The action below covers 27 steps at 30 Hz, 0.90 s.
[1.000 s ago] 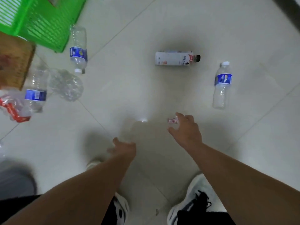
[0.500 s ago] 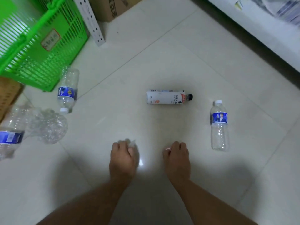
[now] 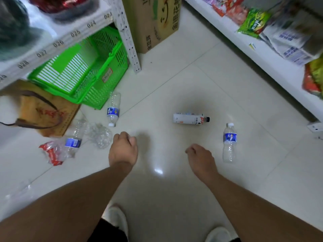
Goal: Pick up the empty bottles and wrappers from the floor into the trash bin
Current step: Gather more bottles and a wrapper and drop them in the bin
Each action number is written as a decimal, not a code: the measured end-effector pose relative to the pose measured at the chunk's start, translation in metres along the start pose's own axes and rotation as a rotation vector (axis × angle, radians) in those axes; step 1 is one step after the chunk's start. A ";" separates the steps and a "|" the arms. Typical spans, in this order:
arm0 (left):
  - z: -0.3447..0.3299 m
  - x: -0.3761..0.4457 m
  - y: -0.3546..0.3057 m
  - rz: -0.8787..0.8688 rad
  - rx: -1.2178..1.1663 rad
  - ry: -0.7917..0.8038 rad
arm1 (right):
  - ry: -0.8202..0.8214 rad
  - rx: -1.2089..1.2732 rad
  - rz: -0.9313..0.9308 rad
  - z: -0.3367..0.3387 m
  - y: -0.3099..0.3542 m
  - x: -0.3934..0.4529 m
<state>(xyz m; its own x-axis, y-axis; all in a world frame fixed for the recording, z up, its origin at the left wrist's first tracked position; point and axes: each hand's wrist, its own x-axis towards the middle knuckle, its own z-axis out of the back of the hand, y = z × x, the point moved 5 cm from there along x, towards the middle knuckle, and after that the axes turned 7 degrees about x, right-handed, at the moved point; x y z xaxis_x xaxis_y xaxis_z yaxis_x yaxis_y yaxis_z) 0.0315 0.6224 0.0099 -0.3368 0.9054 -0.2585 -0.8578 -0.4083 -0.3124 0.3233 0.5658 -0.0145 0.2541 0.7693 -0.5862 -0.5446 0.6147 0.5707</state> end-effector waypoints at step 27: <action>0.530 -0.266 -0.082 0.149 -0.101 -0.093 | 0.231 -0.171 0.256 0.312 0.320 -0.377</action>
<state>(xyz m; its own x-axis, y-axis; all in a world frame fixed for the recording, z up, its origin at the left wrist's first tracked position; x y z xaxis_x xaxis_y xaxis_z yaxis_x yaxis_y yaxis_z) -0.0145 0.4766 0.5893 -0.4953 0.8391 -0.2250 -0.7542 -0.5439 -0.3680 0.3027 0.5270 0.5683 -0.0840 0.8227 -0.5623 -0.6973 0.3546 0.6230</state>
